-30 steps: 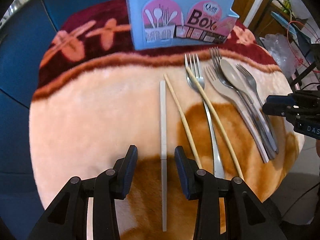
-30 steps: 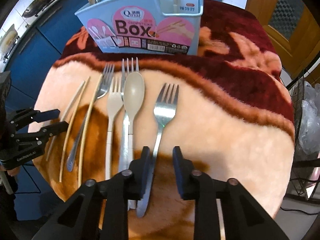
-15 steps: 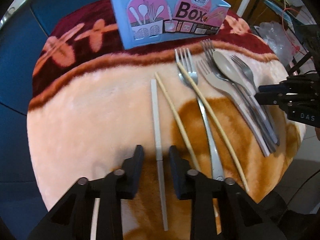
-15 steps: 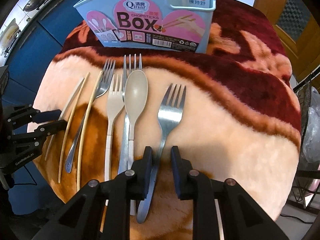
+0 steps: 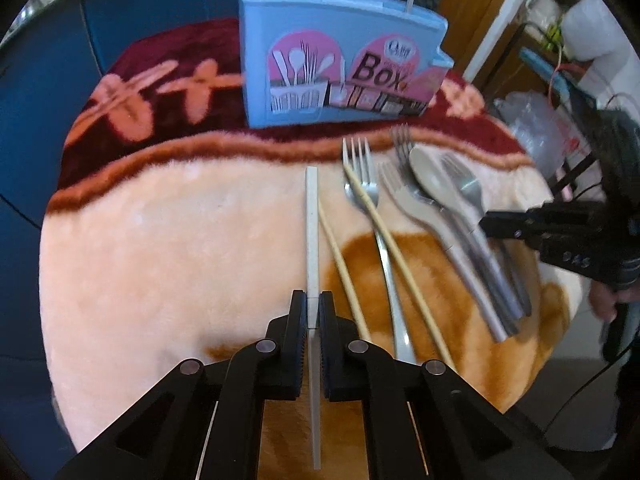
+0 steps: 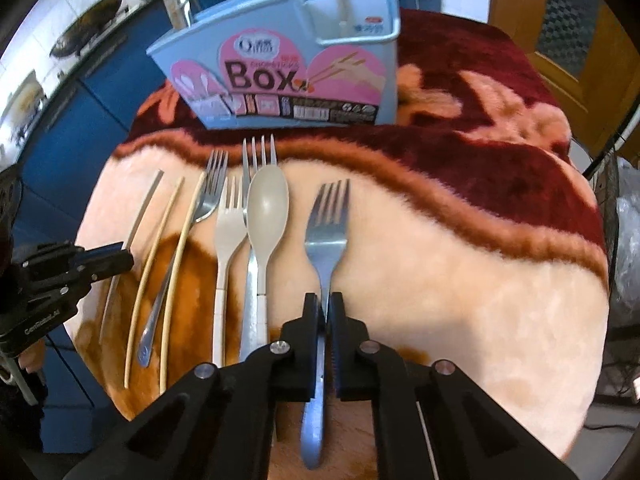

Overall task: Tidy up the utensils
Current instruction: 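Grasp a white chopstick with the left tool while the right tool grasps a silver knife, then carry the white chopstick with the left tool while the right tool carries the knife over the box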

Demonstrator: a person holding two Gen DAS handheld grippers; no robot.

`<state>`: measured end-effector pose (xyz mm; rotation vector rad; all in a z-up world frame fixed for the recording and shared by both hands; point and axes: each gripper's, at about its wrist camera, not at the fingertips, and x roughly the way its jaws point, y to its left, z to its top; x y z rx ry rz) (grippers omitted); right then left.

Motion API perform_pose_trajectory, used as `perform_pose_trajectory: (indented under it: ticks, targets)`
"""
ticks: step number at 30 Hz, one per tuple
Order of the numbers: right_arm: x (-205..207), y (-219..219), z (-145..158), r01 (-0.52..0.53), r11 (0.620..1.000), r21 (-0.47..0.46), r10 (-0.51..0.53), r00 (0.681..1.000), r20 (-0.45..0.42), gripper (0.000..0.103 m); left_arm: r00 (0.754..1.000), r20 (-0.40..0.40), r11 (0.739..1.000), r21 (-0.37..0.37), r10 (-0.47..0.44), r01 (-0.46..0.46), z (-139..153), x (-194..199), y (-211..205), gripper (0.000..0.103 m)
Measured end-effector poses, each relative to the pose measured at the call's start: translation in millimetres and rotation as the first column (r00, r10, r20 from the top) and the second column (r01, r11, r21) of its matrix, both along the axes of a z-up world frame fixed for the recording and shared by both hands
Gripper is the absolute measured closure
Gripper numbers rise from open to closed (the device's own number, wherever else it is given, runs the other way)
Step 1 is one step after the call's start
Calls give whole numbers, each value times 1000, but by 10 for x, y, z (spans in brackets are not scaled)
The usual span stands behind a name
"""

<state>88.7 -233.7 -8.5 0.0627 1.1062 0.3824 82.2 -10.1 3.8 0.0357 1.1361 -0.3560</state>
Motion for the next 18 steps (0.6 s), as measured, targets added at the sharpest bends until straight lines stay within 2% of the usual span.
perform_pose_trajectory:
  ticks: [5,10,18]
  targets:
    - [-113,-140,79,41,996,83,-46,997,59,98,993,113,999,-37,17,-13,169,-117,15,97]
    - [-196,-246,180,69,982,174,-90,989,117,99,974,221,996,-85,48,-30,292,-187,9,97]
    - [-364,-330,376,84,967,240,-153,947,283,99,932,341,984,-169,120,-65,476,-203,86,97]
